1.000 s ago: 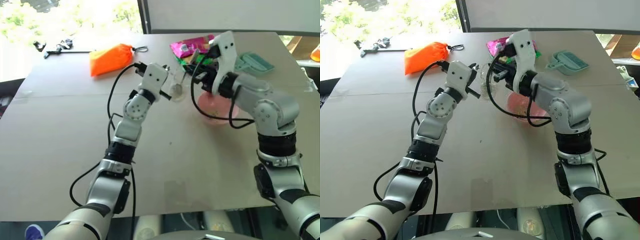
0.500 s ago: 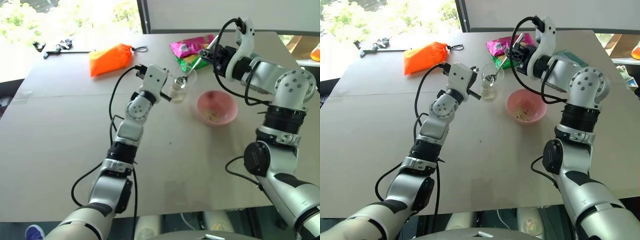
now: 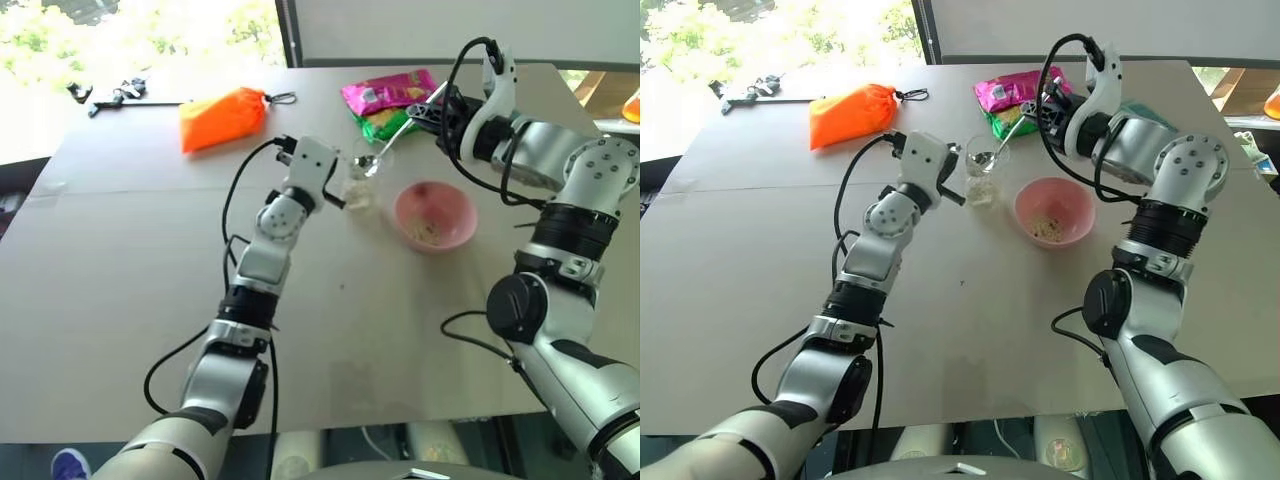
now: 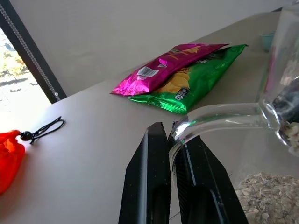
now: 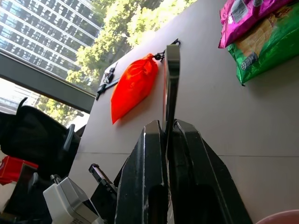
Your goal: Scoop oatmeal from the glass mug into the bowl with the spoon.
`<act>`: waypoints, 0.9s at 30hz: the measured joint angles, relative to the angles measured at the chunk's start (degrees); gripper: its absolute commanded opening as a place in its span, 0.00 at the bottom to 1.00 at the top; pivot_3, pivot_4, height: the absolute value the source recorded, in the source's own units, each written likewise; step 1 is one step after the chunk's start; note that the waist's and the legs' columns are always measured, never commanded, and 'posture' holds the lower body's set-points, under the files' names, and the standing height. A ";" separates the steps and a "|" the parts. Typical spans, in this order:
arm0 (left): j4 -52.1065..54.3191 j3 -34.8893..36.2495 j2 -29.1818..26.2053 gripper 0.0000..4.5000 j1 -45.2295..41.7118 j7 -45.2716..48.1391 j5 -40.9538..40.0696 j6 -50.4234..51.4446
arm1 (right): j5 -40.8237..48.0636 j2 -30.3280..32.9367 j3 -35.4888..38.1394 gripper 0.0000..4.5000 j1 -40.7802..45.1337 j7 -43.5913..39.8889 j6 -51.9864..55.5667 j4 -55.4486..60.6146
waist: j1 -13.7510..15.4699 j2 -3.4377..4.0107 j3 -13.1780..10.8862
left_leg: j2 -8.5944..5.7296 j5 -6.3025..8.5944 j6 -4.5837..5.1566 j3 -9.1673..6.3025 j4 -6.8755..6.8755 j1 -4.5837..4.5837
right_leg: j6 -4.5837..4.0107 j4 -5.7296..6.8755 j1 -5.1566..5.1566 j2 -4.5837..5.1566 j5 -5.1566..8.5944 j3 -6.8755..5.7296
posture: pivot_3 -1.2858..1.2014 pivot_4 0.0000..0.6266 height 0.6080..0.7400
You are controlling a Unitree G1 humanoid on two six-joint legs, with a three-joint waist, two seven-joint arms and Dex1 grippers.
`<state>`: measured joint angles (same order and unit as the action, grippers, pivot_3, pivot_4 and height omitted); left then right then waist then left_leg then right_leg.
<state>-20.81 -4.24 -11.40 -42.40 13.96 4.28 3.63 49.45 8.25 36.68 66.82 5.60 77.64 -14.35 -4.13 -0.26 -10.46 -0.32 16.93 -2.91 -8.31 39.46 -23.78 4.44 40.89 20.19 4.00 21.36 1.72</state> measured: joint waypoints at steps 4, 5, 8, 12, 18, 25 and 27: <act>1.09 -0.01 0.26 0.01 0.67 0.00 0.00 0.60 | 1.19 0.08 1.86 0.00 0.87 2.31 0.86 -0.97 | 0.00 0.01 0.00 | 0.00 0.00 0.00 0.01 0.00 0.00 | 0.00 0.00 0.00 0.01 0.00 0.00 | 0.52 0.24 1.00; 1.30 -0.02 0.36 0.01 0.82 0.00 0.00 0.71 | 1.40 0.15 2.17 0.00 1.14 2.67 0.91 -1.24 | 0.01 0.01 0.00 | 0.00 0.00 0.00 0.01 0.00 0.00 | 0.00 0.01 0.00 0.01 0.00 0.00 | 0.52 0.24 1.00; 1.86 -0.03 0.40 0.01 1.18 0.00 0.02 0.99 | 2.14 0.66 2.64 0.00 1.70 3.63 1.08 -1.90 | 0.01 0.01 0.01 | 0.00 0.00 0.00 0.01 0.01 0.00 | 0.00 0.01 0.00 0.01 0.00 0.00 | 0.52 0.24 1.00; 2.35 -0.11 0.41 0.01 1.57 0.01 0.02 1.02 | 2.83 1.26 2.64 0.00 1.78 3.96 1.16 -2.37 | 0.03 0.02 0.01 | 0.00 0.00 0.01 0.02 0.01 -0.01 | 0.00 0.02 -0.01 0.01 0.00 0.01 | 0.52 0.24 1.00; 2.59 -0.26 0.41 0.01 1.72 0.04 0.02 1.06 | 3.84 2.87 2.62 0.00 1.82 3.89 1.18 -3.53 | 0.06 0.03 0.02 | 0.00 -0.01 0.01 0.03 0.03 -0.01 | 0.00 0.02 -0.02 0.02 0.00 0.01 | 0.52 0.24 1.00; 2.87 -0.26 0.47 0.01 1.77 0.03 0.01 1.48 | 5.13 4.43 2.69 0.00 1.82 3.92 2.13 -3.97 | 0.08 0.05 0.03 | -0.01 -0.01 0.02 0.04 0.04 -0.02 | 0.00 0.02 -0.02 0.02 0.00 0.01 | 0.52 0.24 1.00; 2.93 -0.26 0.47 0.01 1.77 0.03 0.01 1.61 | 5.41 4.49 2.92 0.00 1.82 4.15 2.29 -3.97 | 0.09 0.05 0.03 | -0.01 -0.01 0.02 0.04 0.04 -0.02 | 0.00 0.02 -0.03 0.02 0.00 0.02 | 0.52 0.24 1.00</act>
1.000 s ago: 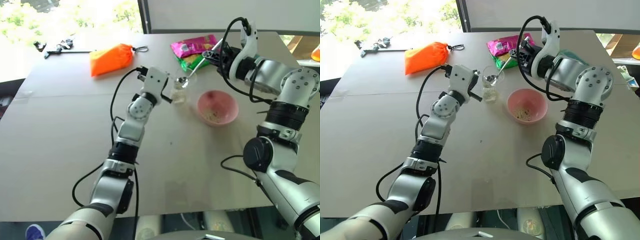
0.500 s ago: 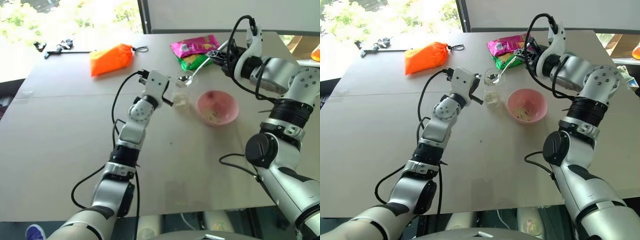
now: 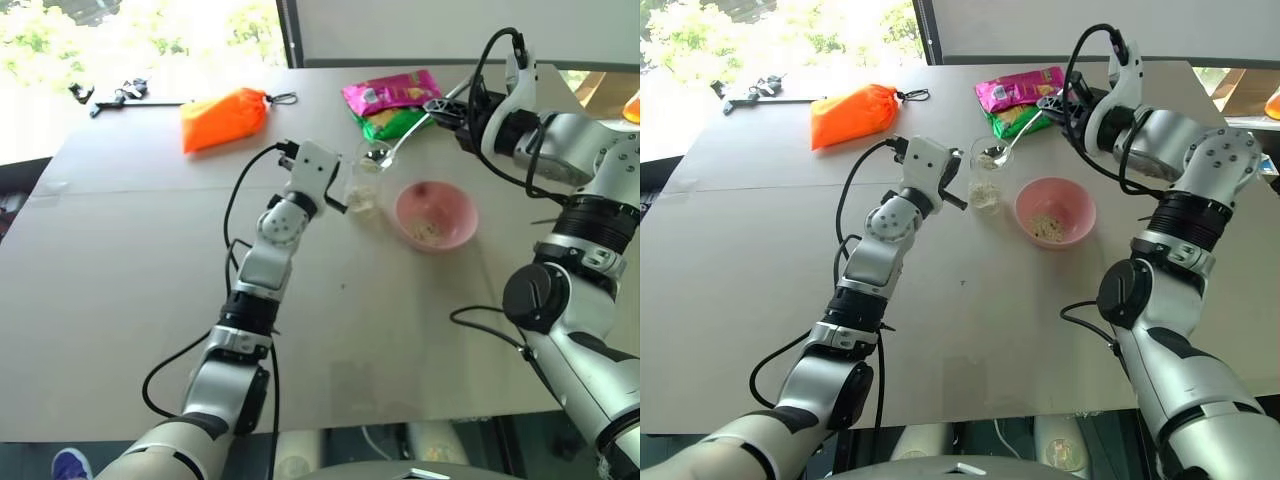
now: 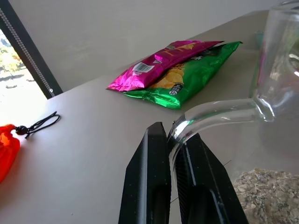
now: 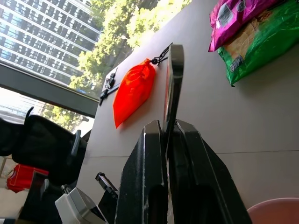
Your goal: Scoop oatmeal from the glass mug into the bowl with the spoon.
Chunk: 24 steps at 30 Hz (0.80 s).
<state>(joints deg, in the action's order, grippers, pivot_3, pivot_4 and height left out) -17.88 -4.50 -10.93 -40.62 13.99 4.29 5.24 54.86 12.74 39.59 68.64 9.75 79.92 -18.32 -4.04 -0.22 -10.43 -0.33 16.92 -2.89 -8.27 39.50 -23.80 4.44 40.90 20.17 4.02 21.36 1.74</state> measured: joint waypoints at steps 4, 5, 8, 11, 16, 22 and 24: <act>0.13 -0.02 0.03 0.01 0.04 0.03 -0.01 0.11 | 1.16 0.06 1.03 0.00 0.00 1.08 0.10 0.00 | 0.01 0.00 0.00 | 0.00 0.00 0.00 0.00 0.01 -0.02 | 0.00 0.00 0.00 0.00 0.00 0.00 | 0.52 0.24 1.00; 0.35 -0.03 0.03 0.01 0.20 0.02 0.01 0.14 | 1.54 0.12 1.31 0.00 0.00 1.39 0.10 0.00 | 0.01 0.00 0.00 | 0.00 0.00 0.00 0.01 0.01 -0.02 | 0.00 0.00 0.00 0.00 0.00 0.00 | 0.52 0.24 1.00; 0.54 -0.04 0.08 0.01 0.42 0.04 -0.01 0.16 | 2.56 0.74 2.21 0.00 0.20 2.18 0.08 -0.28 | 0.04 0.01 0.00 | 0.00 0.00 0.01 0.01 0.01 -0.02 | 0.00 0.00 0.00 0.00 0.00 0.00 | 0.52 0.24 1.00; 0.94 -0.04 0.11 0.01 0.71 0.04 -0.01 0.28 | 3.28 1.96 2.98 0.00 0.93 2.93 -0.03 -0.67 | 0.04 0.01 0.01 | -0.01 -0.01 0.01 0.01 0.02 -0.02 | 0.00 0.00 0.00 0.01 0.00 0.00 | 0.52 0.24 1.00; 1.15 -0.02 0.17 0.01 0.88 0.02 -0.01 0.38 | 4.51 3.25 4.67 0.00 2.00 4.72 -0.26 -0.84 | 0.02 0.02 0.02 | 0.00 -0.01 0.02 0.03 0.02 -0.02 | 0.00 0.00 -0.01 0.01 0.00 0.02 | 0.52 0.24 1.00; 1.14 -0.05 0.30 0.01 0.87 0.05 -0.03 0.37 | 8.98 6.43 7.53 0.00 1.92 7.23 2.15 -0.75 | 0.17 0.03 0.02 | -0.02 -0.02 0.03 0.04 0.02 -0.04 | 0.00 -0.02 -0.02 0.02 0.00 0.02 | 0.52 0.24 1.00; 1.13 -0.02 0.19 0.01 0.86 0.05 -0.03 0.38 | 11.40 8.24 8.78 0.00 1.42 8.22 4.05 0.20 | 0.20 0.03 0.02 | -0.01 -0.02 0.04 0.03 0.02 -0.05 | 0.00 -0.04 -0.04 0.02 0.00 0.02 | 0.52 0.24 1.00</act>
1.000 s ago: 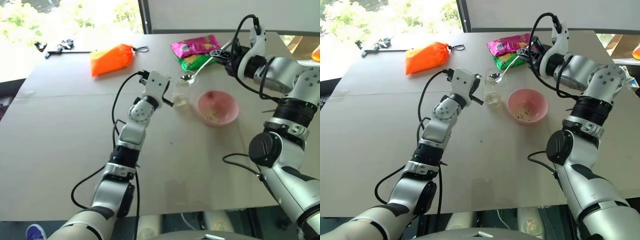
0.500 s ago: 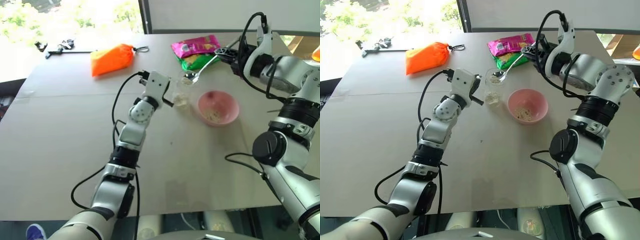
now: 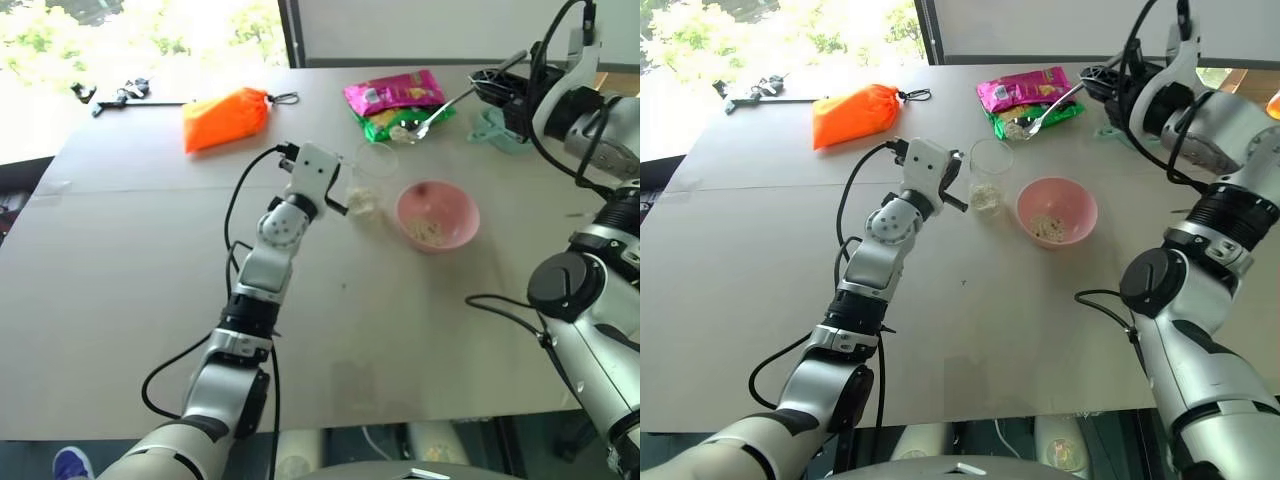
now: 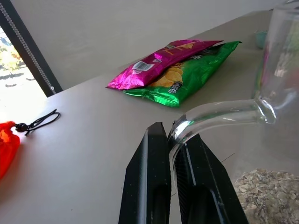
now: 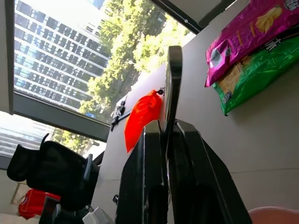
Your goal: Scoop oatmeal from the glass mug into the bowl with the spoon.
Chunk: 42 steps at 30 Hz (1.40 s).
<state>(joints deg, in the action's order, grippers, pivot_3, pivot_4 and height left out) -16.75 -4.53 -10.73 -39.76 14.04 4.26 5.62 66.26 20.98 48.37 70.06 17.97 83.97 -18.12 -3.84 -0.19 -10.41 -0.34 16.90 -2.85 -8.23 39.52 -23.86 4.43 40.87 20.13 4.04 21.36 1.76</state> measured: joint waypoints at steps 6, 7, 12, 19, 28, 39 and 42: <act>-1.16 0.10 -0.30 0.01 -0.89 -0.12 0.01 0.00 | 5.99 2.92 2.14 0.00 -5.64 2.57 4.16 3.87 | -0.05 0.00 0.00 | 0.00 -0.05 0.08 0.04 0.00 0.01 | 0.00 -0.01 -0.05 0.01 0.00 0.01 | 0.52 0.24 1.00; -1.62 0.13 -0.23 0.01 -1.20 -0.18 -0.01 -0.02 | 6.68 3.29 2.06 0.00 -6.83 2.74 4.57 4.45 | -0.07 0.01 0.01 | 0.00 -0.06 0.10 0.07 -0.01 0.01 | 0.00 -0.01 -0.06 0.01 0.00 0.05 | 0.52 0.24 1.00; -3.54 0.54 -0.34 0.01 -2.56 -0.32 -0.01 -0.07 | 9.41 4.23 -0.43 0.00 -15.05 1.84 4.26 10.03 | -0.02 0.02 0.01 | -0.04 -0.08 0.15 0.07 0.01 0.02 | 0.00 -0.02 -0.11 0.04 0.00 0.02 | 0.52 0.24 1.00; -4.26 1.88 -0.93 0.01 -2.88 -0.39 -0.01 -0.28 | 1.68 7.29 -17.81 0.00 -32.07 -13.70 -7.08 30.60 | -0.05 0.02 0.01 | -0.06 -0.09 0.17 0.00 0.00 0.01 | 0.01 -0.07 -0.11 0.03 0.00 -0.03 | 0.52 0.24 1.00; -4.19 2.37 -1.56 0.01 -2.90 -0.43 -0.01 -0.20 | -19.57 18.05 -37.39 0.00 -42.02 -34.43 -31.36 50.27 | 0.09 0.01 0.01 | -0.17 -0.11 0.20 -0.13 0.04 0.08 | 0.01 -0.07 -0.12 0.05 0.00 -0.16 | 0.52 0.24 1.00; -1.30 4.91 -0.82 0.01 -2.54 -0.77 -2.99 2.85 | -32.46 14.28 -38.61 0.00 -47.03 -38.82 -46.68 47.46 | -0.02 -0.06 -0.01 | -0.16 -0.13 0.21 -0.16 0.06 0.12 | 0.01 -0.05 -0.17 0.06 0.00 -0.17 | 0.52 0.24 1.00; 0.98 6.25 -1.19 0.01 -1.84 -0.76 -4.02 3.80 | -24.34 9.46 -32.36 0.00 -44.54 -33.21 -41.29 44.08 | -0.13 -0.05 -0.01 | -0.16 -0.13 0.21 -0.14 0.06 0.16 | 0.01 -0.06 -0.20 0.07 0.00 -0.16 | 0.52 0.24 1.00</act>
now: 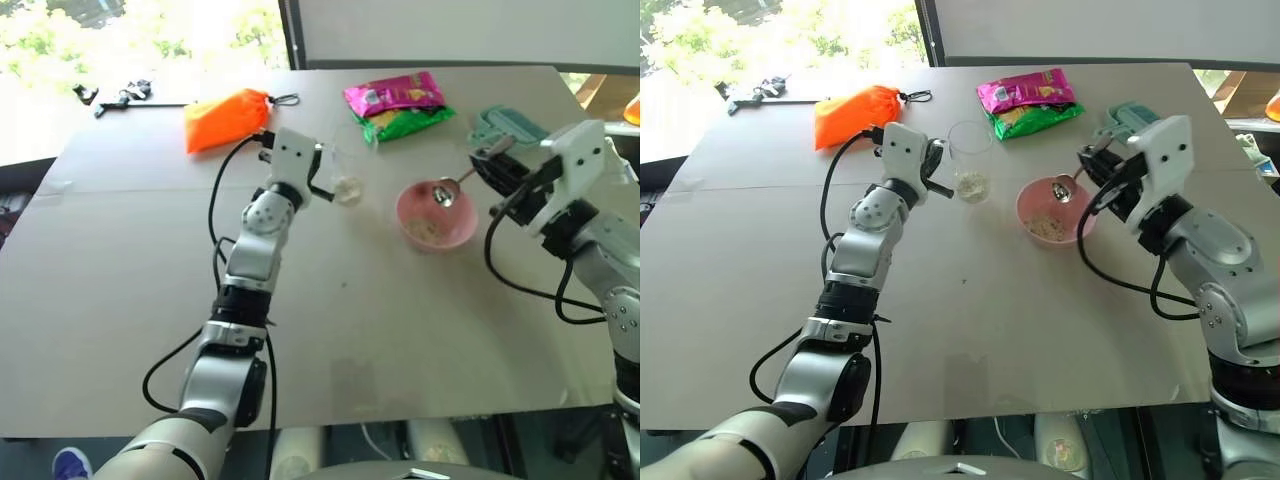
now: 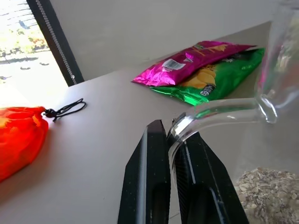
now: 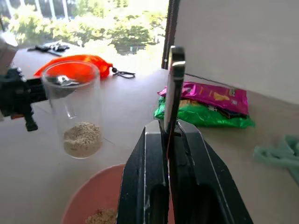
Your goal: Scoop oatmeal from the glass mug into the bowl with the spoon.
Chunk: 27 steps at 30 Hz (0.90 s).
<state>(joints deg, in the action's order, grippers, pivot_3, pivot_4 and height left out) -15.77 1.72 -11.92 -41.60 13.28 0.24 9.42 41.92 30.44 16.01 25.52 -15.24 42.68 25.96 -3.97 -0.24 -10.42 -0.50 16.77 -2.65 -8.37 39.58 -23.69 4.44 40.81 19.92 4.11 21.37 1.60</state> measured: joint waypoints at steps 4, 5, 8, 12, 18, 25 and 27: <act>2.31 -0.33 -0.37 0.01 3.55 0.28 0.16 0.34 | 20.62 -5.24 7.93 0.00 10.10 11.07 5.96 -2.45 | -0.12 0.07 0.00 | 0.04 0.00 0.00 -0.05 -0.04 0.03 | 0.00 0.01 0.00 -0.03 0.00 -0.03 | 0.52 0.24 1.00; 2.33 -0.77 -0.48 0.01 4.09 0.30 0.61 0.49 | 25.15 -5.73 7.61 0.00 12.38 13.28 7.20 -2.21 | -0.07 0.07 0.00 | 0.05 0.00 0.00 -0.08 -0.04 0.02 | 0.00 0.00 0.00 -0.03 0.00 -0.05 | 0.52 0.24 1.00; 2.58 -1.67 -0.51 0.01 4.20 0.24 1.24 0.62 | 31.36 -8.22 5.00 0.00 15.04 17.89 8.71 -2.17 | -0.04 0.07 0.00 | 0.02 -0.01 0.01 -0.05 -0.03 0.01 | 0.00 0.00 -0.01 0.00 0.00 -0.03 | 0.52 0.24 1.00; 3.02 -2.28 -0.30 0.01 4.16 0.10 1.86 0.62 | 30.89 -8.53 -1.94 0.00 16.58 20.30 10.21 -2.38 | 0.05 0.07 0.00 | -0.02 -0.01 0.01 -0.05 -0.01 -0.01 | 0.00 0.00 -0.01 0.02 0.00 -0.04 | 0.52 0.24 1.00; 7.24 -2.75 -0.09 0.01 4.67 0.04 2.47 1.48 | 24.96 -9.04 -7.40 0.00 20.02 16.92 9.48 -5.82 | -0.02 0.07 0.00 | -0.02 -0.01 0.01 -0.06 -0.01 -0.01 | 0.00 0.01 0.00 0.01 0.00 -0.04 | 0.52 0.24 1.00; 11.78 -3.57 -0.17 0.01 8.36 0.06 2.97 2.42 | 23.41 -10.41 -7.37 0.00 23.88 15.47 8.95 -11.55 | -0.04 0.08 0.00 | -0.01 -0.01 0.01 -0.07 -0.02 0.01 | 0.00 0.01 0.01 0.01 0.00 -0.04 | 0.52 0.24 1.00; 12.53 -3.54 -0.22 0.01 8.80 0.00 2.96 2.73 | 23.32 -10.25 -7.29 0.00 25.04 15.17 9.22 -12.72 | -0.04 0.08 0.00 | -0.01 -0.01 0.01 -0.07 -0.02 -0.01 | 0.00 0.01 0.01 0.02 0.00 -0.04 | 0.52 0.24 1.00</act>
<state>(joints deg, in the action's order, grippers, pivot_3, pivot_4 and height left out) -3.24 -1.82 -12.14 -32.81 13.28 3.20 12.15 65.24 20.19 8.72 50.56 -0.07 51.90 13.23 -4.01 -0.16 -10.42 -0.51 16.76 -2.63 -8.44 39.56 -23.70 4.44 40.82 19.93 4.13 21.37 1.56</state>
